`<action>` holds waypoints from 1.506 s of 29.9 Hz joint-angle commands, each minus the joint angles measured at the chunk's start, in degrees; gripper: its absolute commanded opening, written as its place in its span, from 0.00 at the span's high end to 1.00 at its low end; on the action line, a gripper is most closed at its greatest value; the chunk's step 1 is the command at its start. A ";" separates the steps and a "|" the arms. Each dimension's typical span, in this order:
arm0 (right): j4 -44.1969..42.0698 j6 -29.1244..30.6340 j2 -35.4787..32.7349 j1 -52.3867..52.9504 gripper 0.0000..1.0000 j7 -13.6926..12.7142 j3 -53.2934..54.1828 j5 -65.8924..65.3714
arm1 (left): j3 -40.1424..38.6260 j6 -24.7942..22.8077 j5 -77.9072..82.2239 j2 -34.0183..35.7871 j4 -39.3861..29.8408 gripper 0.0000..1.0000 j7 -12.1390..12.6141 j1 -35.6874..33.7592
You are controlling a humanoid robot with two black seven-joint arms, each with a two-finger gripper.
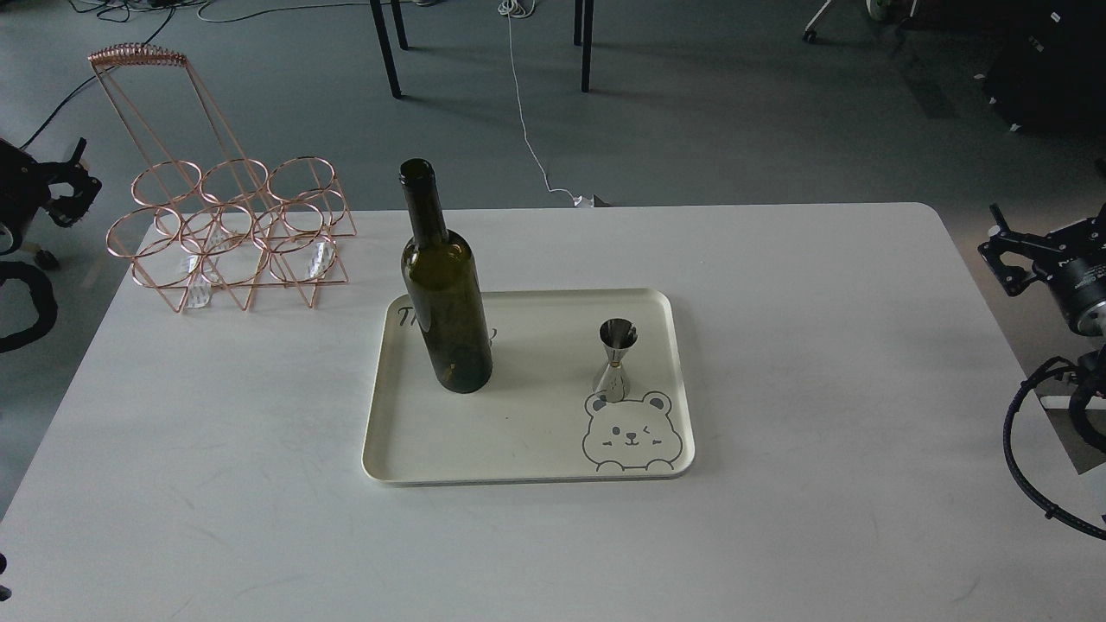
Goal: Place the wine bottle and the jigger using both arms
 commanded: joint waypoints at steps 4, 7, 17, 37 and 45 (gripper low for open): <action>0.25 0.00 0.01 0.42 0.01 -0.01 -0.41 -0.08 | -0.57 0.00 0.03 -0.11 0.01 0.01 -2.11 0.13; 0.69 0.00 -0.78 0.42 0.01 -0.01 -0.41 -0.17 | -0.57 0.00 0.03 -0.11 0.01 0.01 -2.12 0.22; 8.41 0.00 -5.09 -0.46 0.01 -0.01 -0.94 -4.47 | -0.57 0.00 0.12 -0.90 0.01 0.01 -2.03 0.66; 43.92 -13.40 -14.23 -0.19 0.01 1.40 -1.11 -75.45 | -0.57 0.00 0.03 -0.20 0.01 0.01 -2.12 3.56; 47.53 -15.07 -11.25 0.33 0.02 2.98 -7.43 -101.65 | -0.57 0.00 0.12 -0.20 0.01 0.01 -2.03 3.56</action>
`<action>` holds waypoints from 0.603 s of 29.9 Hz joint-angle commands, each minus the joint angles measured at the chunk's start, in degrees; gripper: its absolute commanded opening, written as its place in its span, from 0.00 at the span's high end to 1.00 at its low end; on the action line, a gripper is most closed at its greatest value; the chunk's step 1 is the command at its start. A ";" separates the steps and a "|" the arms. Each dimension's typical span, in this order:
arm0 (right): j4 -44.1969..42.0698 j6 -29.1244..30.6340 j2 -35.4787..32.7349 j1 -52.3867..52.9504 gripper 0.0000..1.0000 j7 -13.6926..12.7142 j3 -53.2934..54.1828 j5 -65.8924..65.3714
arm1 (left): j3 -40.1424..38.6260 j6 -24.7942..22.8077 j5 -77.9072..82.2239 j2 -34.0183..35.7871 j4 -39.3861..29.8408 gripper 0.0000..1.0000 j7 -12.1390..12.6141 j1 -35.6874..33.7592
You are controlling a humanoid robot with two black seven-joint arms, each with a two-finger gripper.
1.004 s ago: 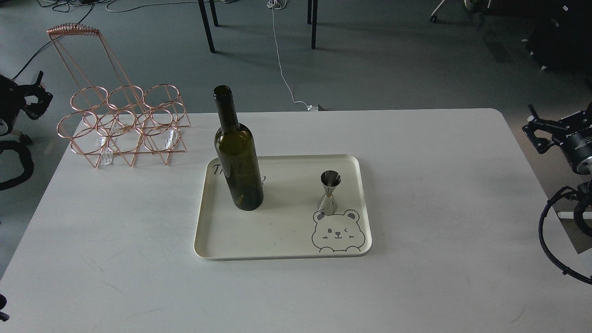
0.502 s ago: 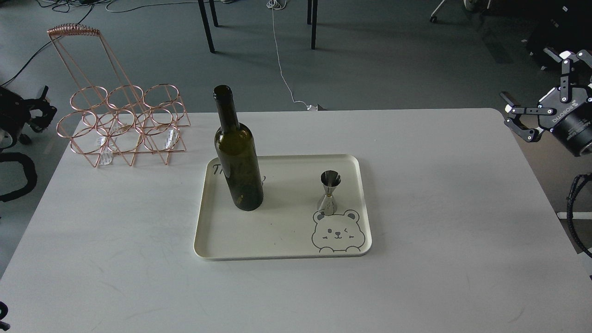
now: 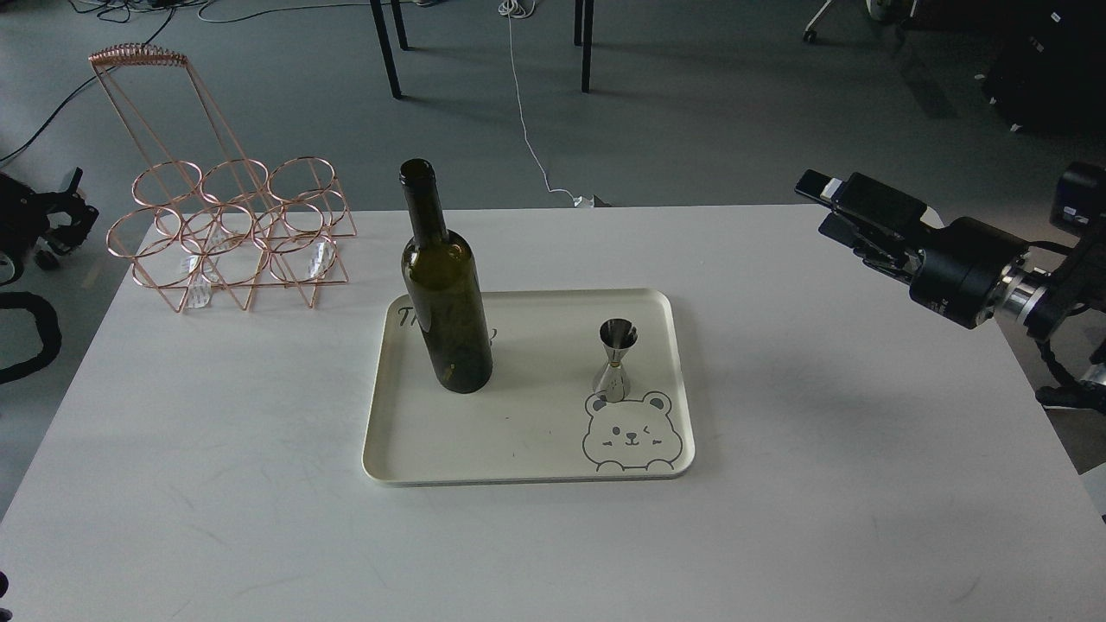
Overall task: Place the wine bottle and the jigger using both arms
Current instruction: 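Reach the right gripper toward the metal jigger on the tray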
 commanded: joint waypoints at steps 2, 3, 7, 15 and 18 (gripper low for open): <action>1.71 -1.94 2.76 0.23 0.02 1.24 -5.35 -16.66 | 0.06 0.00 0.03 -0.02 0.00 0.01 0.07 0.00; 1.80 -2.99 3.37 0.23 0.02 2.21 -6.93 -21.23 | 0.06 0.00 0.11 -0.11 0.00 0.01 0.07 0.00; 1.27 -7.13 5.92 1.45 0.02 4.23 -11.94 -35.04 | 0.06 0.00 0.11 -0.29 0.00 0.01 0.07 0.00; -3.82 -9.42 11.98 4.88 0.02 5.55 -20.47 -51.32 | 0.06 0.00 0.20 -0.20 0.00 0.01 -0.01 0.00; -6.19 -9.60 15.06 6.20 0.02 5.73 -21.01 -53.44 | 0.06 0.00 0.20 -0.20 0.00 0.01 -0.01 0.00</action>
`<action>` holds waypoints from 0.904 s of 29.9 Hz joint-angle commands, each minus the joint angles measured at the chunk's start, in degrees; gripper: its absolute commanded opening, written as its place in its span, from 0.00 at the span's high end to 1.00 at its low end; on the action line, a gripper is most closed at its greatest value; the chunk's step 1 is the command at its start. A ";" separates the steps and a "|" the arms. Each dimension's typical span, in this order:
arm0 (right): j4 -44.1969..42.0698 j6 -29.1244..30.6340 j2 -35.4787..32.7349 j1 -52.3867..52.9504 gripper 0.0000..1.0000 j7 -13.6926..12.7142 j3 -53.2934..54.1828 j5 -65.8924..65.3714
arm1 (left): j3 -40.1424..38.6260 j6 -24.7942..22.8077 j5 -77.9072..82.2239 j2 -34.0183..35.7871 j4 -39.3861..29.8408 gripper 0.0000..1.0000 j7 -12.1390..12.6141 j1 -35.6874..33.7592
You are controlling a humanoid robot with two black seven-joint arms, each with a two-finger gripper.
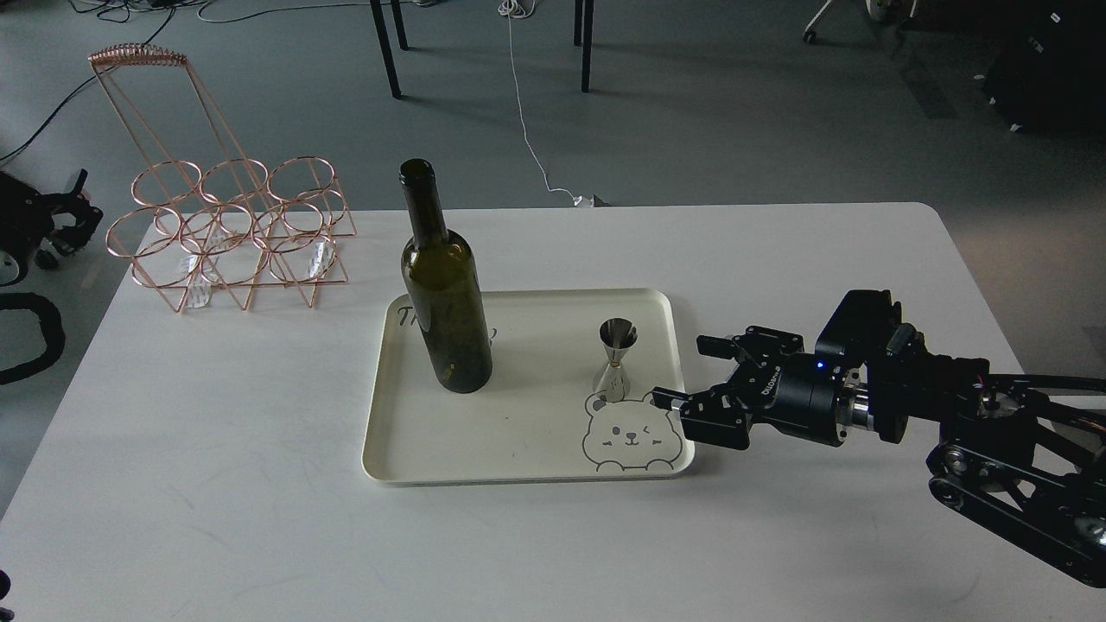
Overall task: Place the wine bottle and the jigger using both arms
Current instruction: 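Reach the right gripper toward the metal jigger on the tray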
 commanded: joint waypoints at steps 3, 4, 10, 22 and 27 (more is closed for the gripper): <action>-5.85 -0.24 5.51 2.84 0.07 0.21 -0.82 -4.58 | 0.00 0.00 0.06 0.12 0.00 0.01 -0.01 0.00; -6.81 -0.24 6.30 3.46 0.07 0.21 -0.82 -4.76 | 0.00 0.00 0.06 0.12 0.00 0.01 -0.01 0.00; -10.95 -0.24 9.73 6.10 0.07 0.21 -1.35 -4.85 | -0.09 0.00 0.06 0.29 0.00 0.01 -0.01 0.00; -17.19 -1.21 15.89 7.07 0.12 0.21 -2.40 -4.85 | -0.09 0.00 0.06 0.29 0.18 0.01 -0.09 0.00; -17.81 -1.30 16.50 6.98 0.24 0.12 -2.49 -4.85 | 0.00 0.00 0.15 0.29 0.35 0.01 -0.09 0.00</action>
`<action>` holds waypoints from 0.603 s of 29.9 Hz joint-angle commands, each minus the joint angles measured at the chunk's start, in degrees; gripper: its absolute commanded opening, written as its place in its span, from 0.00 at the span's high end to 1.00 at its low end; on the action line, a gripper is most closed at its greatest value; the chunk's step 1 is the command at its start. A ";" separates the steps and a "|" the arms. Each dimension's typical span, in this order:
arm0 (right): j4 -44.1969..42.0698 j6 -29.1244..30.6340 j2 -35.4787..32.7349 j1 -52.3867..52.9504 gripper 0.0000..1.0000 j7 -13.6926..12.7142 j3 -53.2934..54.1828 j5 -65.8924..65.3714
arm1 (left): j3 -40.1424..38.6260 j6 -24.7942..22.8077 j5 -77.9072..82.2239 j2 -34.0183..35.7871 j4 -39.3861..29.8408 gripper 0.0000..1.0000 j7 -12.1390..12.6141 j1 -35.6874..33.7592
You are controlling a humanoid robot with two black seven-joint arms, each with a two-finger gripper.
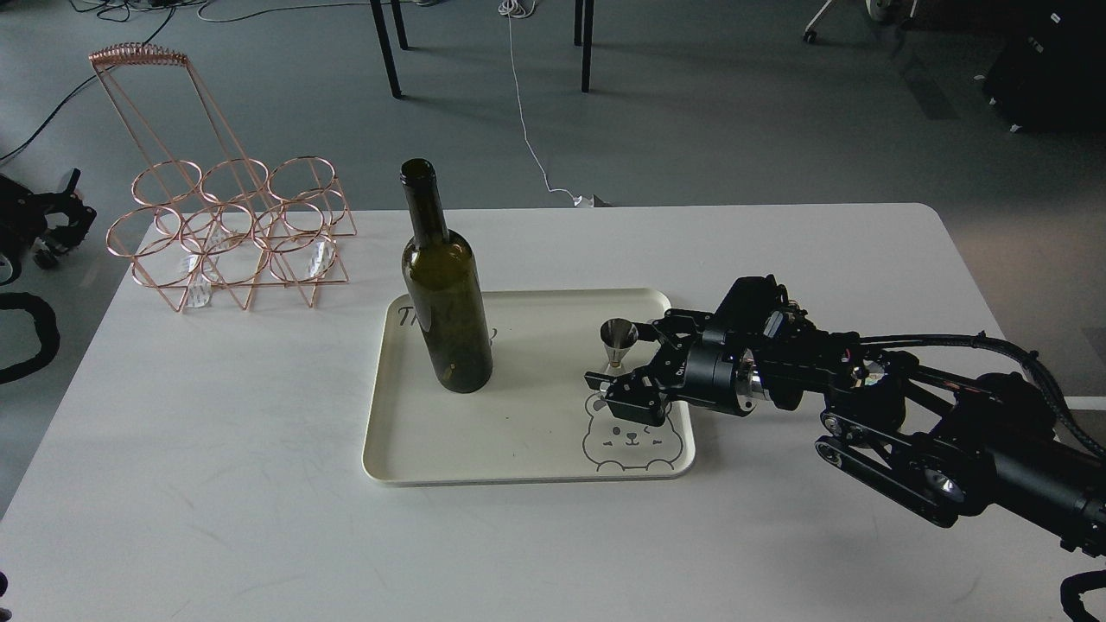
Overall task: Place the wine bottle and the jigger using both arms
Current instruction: 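Reach the right gripper toward the metal jigger on the tray, then close the right gripper on the jigger and lift it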
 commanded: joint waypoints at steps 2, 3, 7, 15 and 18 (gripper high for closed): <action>-0.33 -0.05 0.82 -0.08 0.31 -0.07 -0.05 0.01 | 0.09 0.00 0.08 0.00 0.25 0.01 0.00 0.00; -0.33 -0.05 0.82 -0.08 0.34 -0.16 -0.05 -0.08 | 0.09 0.00 0.08 0.00 0.25 0.01 0.00 0.00; -0.33 -0.05 0.82 0.18 0.46 -0.16 -0.05 -0.72 | 0.09 0.00 0.08 -0.09 0.25 0.01 0.00 0.00; -0.33 -0.05 0.73 0.01 0.68 -0.34 -0.05 -0.72 | 0.00 0.00 0.08 0.00 0.34 0.01 0.00 -0.09; -0.33 -0.05 0.73 -0.08 0.73 -0.34 -0.05 -0.72 | 0.09 0.00 0.08 0.00 0.43 0.01 0.00 -0.09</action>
